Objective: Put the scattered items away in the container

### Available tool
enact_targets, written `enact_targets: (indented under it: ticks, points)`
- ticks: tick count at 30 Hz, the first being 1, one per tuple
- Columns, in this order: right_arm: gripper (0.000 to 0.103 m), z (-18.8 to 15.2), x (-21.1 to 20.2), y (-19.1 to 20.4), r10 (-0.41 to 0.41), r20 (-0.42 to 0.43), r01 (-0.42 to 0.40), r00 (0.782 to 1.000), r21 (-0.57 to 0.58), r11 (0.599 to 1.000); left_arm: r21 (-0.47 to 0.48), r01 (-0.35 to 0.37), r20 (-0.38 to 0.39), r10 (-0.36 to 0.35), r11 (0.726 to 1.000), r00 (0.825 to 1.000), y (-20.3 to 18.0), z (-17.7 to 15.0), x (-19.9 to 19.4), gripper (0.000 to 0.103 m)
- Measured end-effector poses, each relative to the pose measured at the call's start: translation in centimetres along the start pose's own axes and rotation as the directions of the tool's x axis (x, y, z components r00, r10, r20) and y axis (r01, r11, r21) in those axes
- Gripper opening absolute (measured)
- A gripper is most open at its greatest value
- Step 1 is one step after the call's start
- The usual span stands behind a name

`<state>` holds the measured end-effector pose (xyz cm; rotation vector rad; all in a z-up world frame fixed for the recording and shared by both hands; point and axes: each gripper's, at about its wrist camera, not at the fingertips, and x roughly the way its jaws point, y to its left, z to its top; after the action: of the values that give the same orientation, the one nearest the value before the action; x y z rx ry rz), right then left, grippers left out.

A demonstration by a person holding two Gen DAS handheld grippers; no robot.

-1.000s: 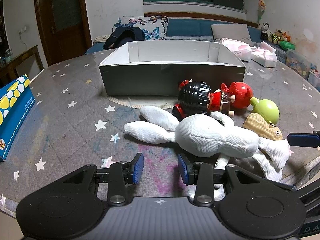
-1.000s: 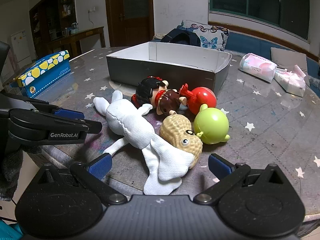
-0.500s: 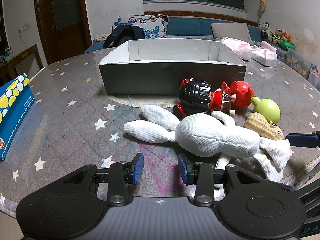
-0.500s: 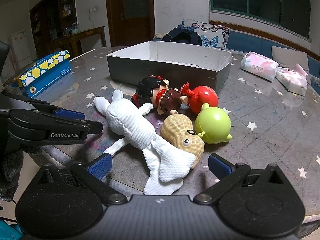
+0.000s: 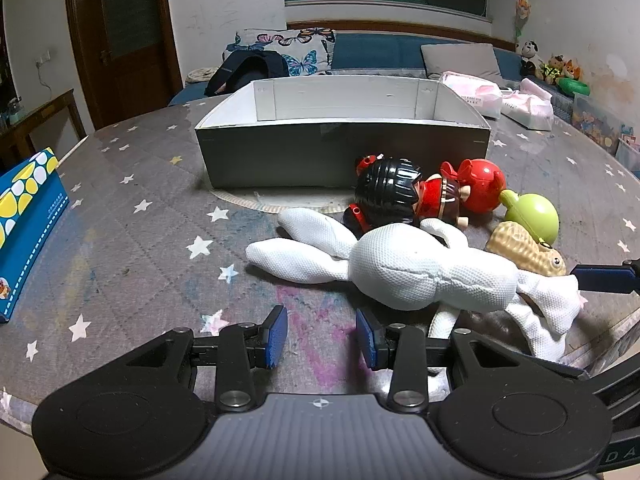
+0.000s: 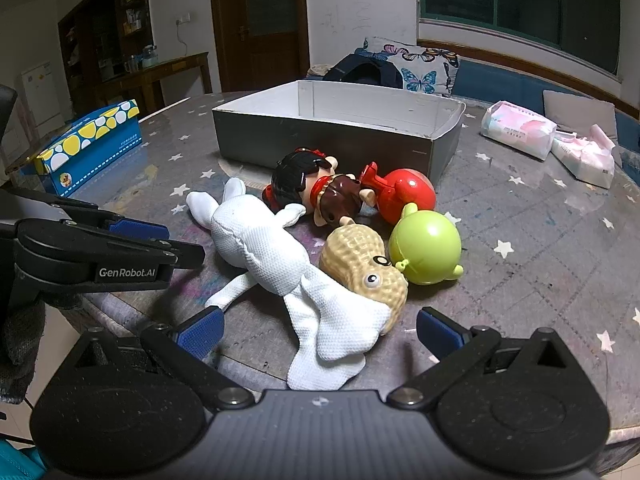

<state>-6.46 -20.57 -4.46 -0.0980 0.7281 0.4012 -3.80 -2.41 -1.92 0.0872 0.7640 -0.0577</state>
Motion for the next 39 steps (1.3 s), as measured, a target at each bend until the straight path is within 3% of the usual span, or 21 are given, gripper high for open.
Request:
enact_targets:
  ticks: [39]
  points:
    - [0.103, -0.5, 0.5, -0.7, 0.037, -0.021, -0.037, 0.999, 0.028, 0.999, 0.08, 0.001, -0.029, 0.001, 0.997, 1.0, -1.1, 0.2, 0.6, 0.041]
